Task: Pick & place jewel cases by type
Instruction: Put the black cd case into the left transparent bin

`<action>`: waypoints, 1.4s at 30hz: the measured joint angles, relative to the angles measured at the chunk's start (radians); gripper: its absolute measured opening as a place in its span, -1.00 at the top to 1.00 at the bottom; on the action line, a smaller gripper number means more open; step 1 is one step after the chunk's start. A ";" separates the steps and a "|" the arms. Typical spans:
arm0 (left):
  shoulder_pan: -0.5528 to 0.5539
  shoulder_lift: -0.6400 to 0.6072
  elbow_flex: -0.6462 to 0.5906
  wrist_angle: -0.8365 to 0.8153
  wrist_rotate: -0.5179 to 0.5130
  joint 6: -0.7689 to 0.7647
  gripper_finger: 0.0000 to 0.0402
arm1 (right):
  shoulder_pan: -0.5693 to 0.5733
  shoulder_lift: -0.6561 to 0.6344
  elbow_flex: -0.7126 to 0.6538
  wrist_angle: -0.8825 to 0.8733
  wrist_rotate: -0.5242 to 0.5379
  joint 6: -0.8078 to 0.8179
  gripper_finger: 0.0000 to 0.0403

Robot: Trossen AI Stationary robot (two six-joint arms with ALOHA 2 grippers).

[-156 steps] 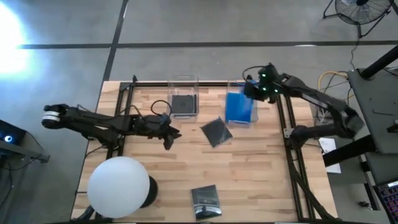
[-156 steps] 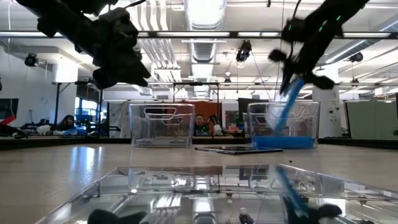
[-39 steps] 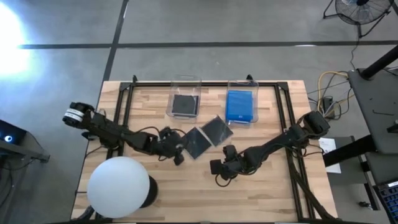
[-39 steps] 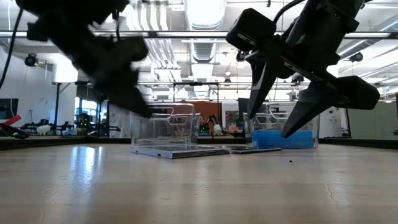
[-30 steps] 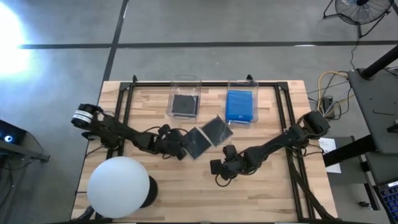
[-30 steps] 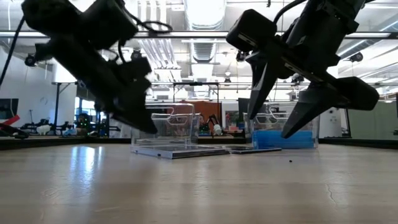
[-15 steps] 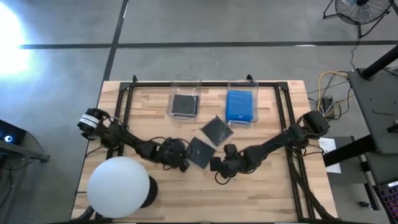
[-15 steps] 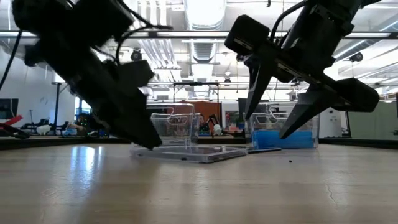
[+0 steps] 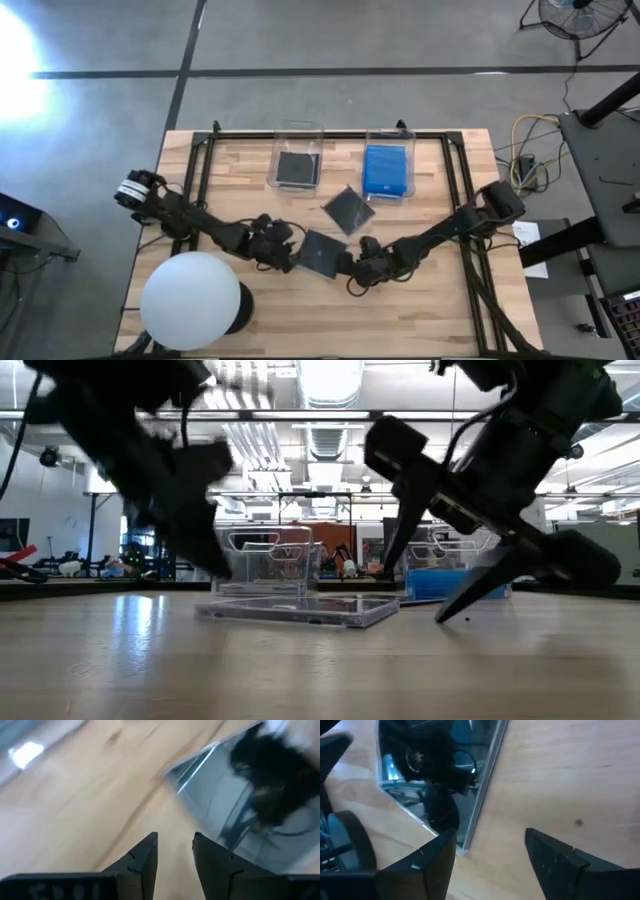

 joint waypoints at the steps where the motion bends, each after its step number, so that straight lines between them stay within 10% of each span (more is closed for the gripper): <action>1: 0.007 0.003 -0.015 0.003 0.009 -0.010 0.47 | 0.000 0.014 0.013 -0.003 0.003 -0.002 -0.16; 18: 0.019 0.119 -0.068 0.239 0.246 0.108 0.47 | -0.061 0.113 0.126 -0.055 0.007 -0.088 -0.14; 25: 0.005 0.137 -0.124 0.239 0.301 0.128 0.47 | -0.056 0.013 0.127 -0.069 0.236 -0.365 -0.15; 36: -0.005 0.136 -0.149 0.257 0.318 0.115 0.47 | -0.053 0.017 0.130 -0.021 0.065 -0.384 -0.15; 42: -0.006 0.136 -0.149 0.261 0.318 0.072 0.47 | -0.048 0.036 0.127 -0.080 -0.017 -0.077 -0.14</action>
